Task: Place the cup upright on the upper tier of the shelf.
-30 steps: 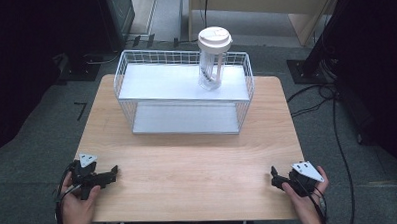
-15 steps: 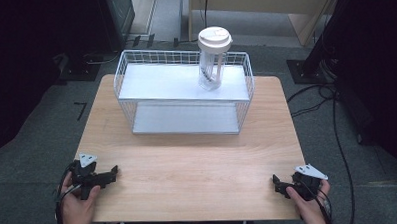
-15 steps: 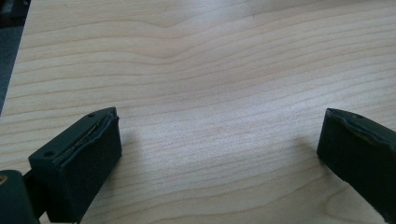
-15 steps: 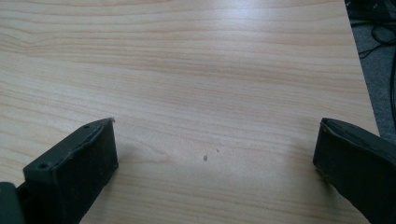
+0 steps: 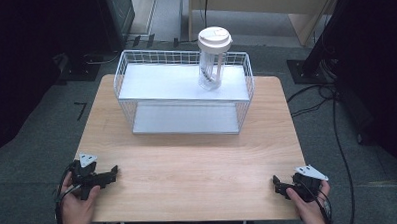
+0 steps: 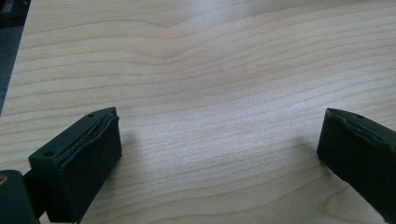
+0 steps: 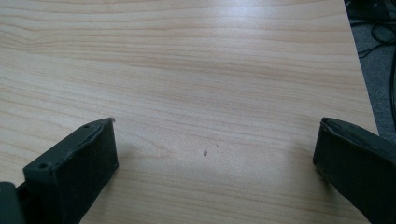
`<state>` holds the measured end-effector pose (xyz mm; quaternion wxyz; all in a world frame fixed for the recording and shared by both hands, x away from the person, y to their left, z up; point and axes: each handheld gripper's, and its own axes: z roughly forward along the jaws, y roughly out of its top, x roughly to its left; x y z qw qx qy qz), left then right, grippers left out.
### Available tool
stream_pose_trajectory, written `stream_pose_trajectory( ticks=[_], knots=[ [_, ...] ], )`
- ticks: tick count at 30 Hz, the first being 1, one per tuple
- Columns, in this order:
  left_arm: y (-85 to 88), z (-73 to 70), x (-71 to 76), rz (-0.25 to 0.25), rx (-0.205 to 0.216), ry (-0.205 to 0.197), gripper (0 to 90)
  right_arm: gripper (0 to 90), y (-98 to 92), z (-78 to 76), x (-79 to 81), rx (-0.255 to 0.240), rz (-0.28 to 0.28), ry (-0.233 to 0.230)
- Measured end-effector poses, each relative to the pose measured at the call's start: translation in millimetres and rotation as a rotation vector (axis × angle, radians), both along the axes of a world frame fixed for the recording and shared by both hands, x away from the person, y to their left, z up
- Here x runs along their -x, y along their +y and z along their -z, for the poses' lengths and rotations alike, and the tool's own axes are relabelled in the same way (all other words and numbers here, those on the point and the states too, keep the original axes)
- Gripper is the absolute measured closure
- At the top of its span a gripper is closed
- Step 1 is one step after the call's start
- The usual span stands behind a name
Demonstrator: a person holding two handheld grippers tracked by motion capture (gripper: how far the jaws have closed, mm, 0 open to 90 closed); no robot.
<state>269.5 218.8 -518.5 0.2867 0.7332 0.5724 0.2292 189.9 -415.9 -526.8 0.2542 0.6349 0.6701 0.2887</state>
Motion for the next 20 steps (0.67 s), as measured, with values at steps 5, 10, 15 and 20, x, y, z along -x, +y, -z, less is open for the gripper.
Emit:
stream_pose_trajectory(
  ticks=[5,10,15,20],
  knots=[
    [0.0,0.0,0.0,0.0,0.0,0.0,0.1,0.0,-0.1,0.1,0.0,0.002,-0.005,-0.001],
    [0.0,0.0,0.0,0.0,0.0,0.0,0.0,0.0,-0.1,0.1,-0.1,0.002,-0.006,-0.002],
    [0.0,0.0,0.0,0.0,0.0,0.0,0.0,0.0,-0.1,0.1,-0.1,0.002,-0.006,-0.002],
    [-0.5,0.0,-0.2,-0.005,-0.001,0.0,0.0,0.0,0.0,0.0,-0.1,0.0,-0.005,0.0]
  ],
)
